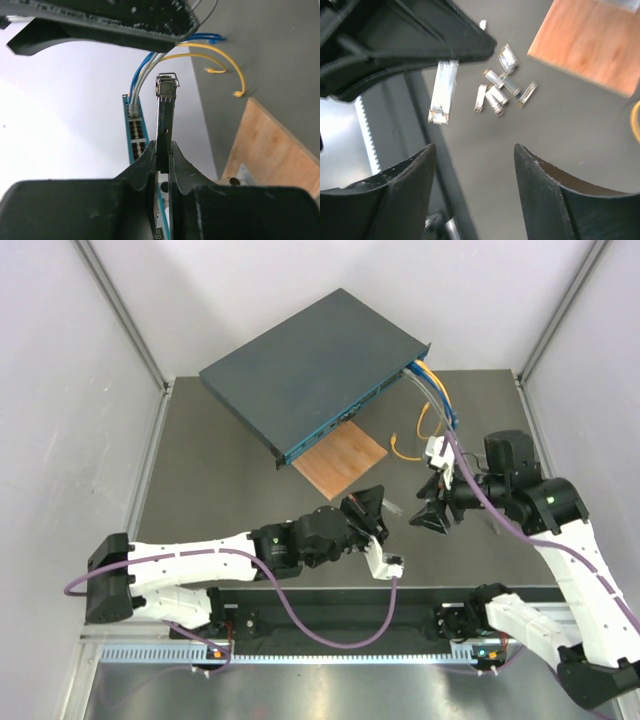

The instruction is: Insert the plug into the switch port

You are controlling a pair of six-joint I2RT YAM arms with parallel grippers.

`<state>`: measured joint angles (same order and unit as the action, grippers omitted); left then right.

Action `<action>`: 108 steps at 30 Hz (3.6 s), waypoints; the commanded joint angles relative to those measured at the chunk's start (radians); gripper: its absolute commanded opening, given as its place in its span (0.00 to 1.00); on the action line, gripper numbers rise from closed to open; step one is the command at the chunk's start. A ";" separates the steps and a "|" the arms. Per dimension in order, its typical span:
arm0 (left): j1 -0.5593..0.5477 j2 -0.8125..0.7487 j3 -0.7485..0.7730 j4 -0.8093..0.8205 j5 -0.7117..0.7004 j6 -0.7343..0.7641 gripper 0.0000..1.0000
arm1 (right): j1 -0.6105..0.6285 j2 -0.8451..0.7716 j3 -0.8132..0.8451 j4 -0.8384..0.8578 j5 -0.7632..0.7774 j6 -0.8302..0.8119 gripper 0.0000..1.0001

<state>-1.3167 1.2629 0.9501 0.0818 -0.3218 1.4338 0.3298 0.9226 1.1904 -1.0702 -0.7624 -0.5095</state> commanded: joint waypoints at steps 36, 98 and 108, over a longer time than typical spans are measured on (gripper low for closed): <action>-0.061 0.049 0.010 0.208 -0.143 0.177 0.00 | 0.232 -0.087 -0.107 0.403 0.173 0.072 0.00; 1.455 -0.152 -0.160 0.380 1.040 -2.681 0.93 | 0.213 0.496 0.288 0.518 0.624 0.236 0.00; 1.403 -0.112 -0.143 0.368 0.995 -2.669 0.87 | 0.241 0.547 0.356 0.513 0.664 0.276 0.00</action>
<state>0.1047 1.1397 0.7757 0.3725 0.6830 -1.2331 0.5468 1.4563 1.4788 -0.5900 -0.1226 -0.2604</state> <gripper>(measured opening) 0.875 0.121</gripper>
